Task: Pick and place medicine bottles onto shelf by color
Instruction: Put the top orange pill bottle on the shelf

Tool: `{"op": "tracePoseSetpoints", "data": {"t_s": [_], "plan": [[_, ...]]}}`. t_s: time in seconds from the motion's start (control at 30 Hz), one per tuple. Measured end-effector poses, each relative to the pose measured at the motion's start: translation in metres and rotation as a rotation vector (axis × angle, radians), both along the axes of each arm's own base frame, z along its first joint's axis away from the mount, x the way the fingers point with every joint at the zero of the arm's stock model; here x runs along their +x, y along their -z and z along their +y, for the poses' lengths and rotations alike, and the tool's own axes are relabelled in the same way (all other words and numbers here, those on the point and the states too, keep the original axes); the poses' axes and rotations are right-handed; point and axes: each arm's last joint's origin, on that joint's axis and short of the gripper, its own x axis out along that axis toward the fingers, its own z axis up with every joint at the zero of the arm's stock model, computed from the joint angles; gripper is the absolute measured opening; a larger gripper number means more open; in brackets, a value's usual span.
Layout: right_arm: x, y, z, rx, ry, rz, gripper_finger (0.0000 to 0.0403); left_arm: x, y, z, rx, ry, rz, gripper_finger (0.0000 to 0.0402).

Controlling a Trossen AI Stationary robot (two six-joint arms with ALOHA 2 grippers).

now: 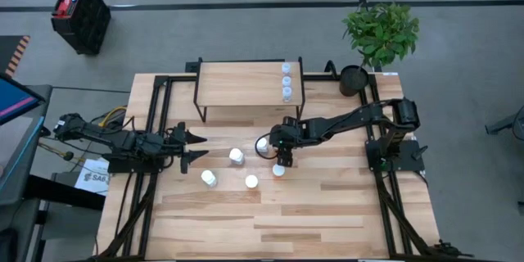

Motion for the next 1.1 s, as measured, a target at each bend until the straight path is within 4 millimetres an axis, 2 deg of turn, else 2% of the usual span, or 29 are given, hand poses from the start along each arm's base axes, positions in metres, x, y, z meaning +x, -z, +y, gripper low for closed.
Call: {"op": "tracePoseSetpoints", "data": {"t_s": [0.27, 0.67, 0.87, 1.1], "plan": [[0.0, 0.0, 0.0, 0.0, 0.0, -0.004, 0.0282, 0.0, 0.0, 0.0, 0.0, 0.0, 0.0, 0.0222], [0.001, -0.005, 0.001, 0.014, -0.008, 0.014, 0.0191, 0.0, 0.0, 0.0, 0.0, -0.001, 0.0, 0.0222], [0.011, -0.041, 0.002, 0.02, -0.015, 0.056, 0.0208, 0.0, 0.0, 0.0, 0.0, -0.001, 0.0, 0.0222], [0.027, -0.1, 0.005, -0.025, -0.104, -0.023, 0.0202, 0.0, 0.0, 0.0, 0.0, -0.001, 0.0, 0.0222]]}}
